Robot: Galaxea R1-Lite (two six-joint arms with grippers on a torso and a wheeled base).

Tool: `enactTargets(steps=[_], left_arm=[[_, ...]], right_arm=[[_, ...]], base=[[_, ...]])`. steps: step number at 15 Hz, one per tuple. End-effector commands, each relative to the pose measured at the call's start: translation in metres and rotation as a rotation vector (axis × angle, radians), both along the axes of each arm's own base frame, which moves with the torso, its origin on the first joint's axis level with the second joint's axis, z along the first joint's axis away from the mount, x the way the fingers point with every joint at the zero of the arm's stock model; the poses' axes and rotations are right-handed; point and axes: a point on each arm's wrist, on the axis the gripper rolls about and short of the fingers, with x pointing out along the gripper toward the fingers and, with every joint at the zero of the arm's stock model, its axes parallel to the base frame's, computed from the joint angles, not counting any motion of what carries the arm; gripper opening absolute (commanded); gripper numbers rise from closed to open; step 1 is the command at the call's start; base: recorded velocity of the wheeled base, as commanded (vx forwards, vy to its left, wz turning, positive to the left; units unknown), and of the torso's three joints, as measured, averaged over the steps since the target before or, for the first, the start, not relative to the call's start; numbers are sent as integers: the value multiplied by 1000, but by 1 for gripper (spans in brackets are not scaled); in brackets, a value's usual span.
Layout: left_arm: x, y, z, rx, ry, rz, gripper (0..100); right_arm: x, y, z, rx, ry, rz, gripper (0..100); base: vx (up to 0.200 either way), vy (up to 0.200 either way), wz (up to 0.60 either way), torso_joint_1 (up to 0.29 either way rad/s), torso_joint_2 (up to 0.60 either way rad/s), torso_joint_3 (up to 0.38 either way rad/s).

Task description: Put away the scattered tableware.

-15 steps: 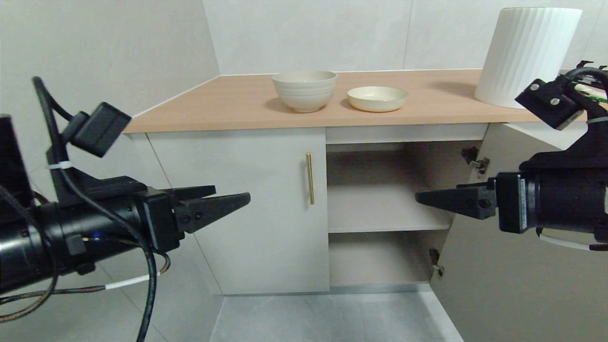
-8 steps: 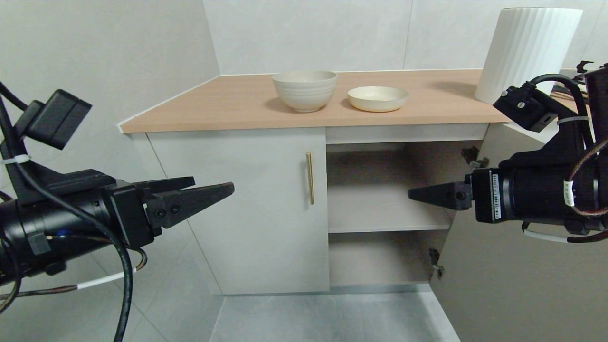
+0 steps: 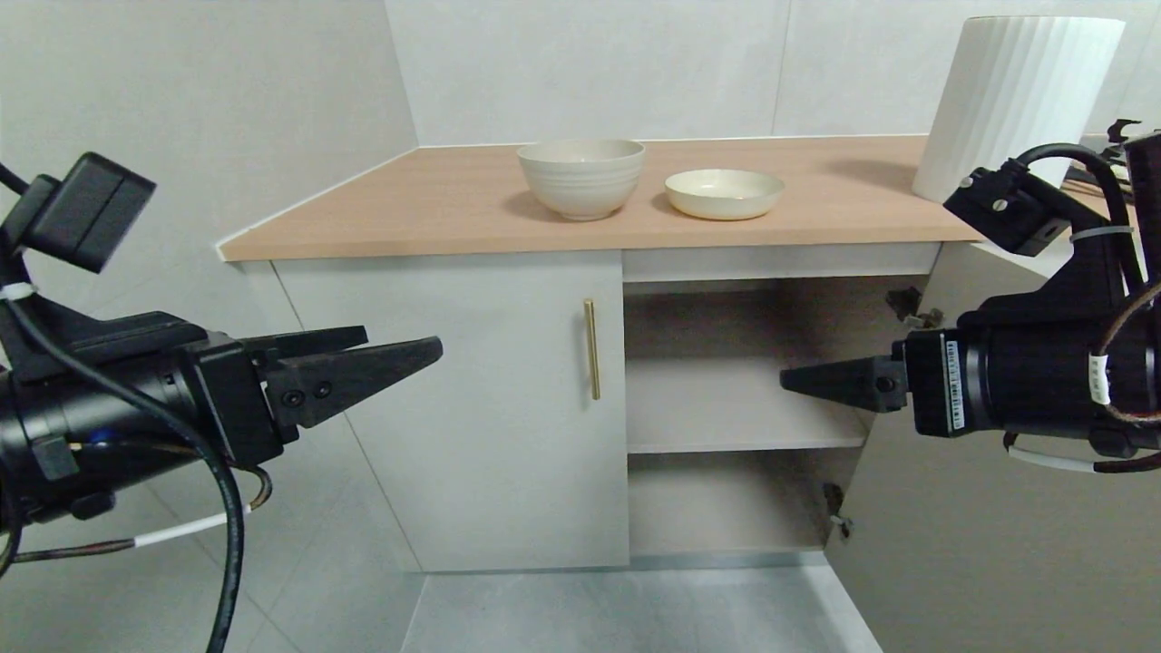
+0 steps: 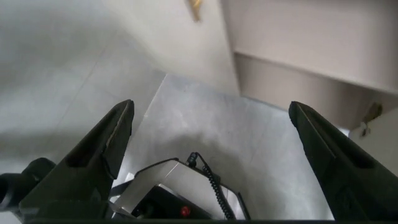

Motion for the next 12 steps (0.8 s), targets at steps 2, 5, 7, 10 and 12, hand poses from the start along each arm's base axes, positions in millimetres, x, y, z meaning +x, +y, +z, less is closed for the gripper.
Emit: enactTargets(steps=[2, 5, 7, 10, 12], left_arm=[[2, -1, -1, 2, 6, 0, 100], [2, -1, 0, 0, 1, -1, 100], [0, 0, 1, -3, -3, -3, 100], [-1, 0, 2, -5, -8, -3, 100], [-1, 0, 2, -6, -4, -4, 100]], right_arm=[[-3, -2, 0, 1, 5, 8, 100], [-16, -10, 4, 24, 13, 65, 100], [-21, -14, 5, 41, 15, 105, 100], [-21, -13, 1, 13, 10, 114, 100], [-20, -12, -1, 4, 5, 114, 100]], base=[[200, 0, 0, 7, 5, -5], [200, 0, 0, 5, 2, 4], [0, 0, 0, 0, 0, 0], [0, 0, 0, 0, 0, 0], [0, 0, 0, 0, 0, 0]])
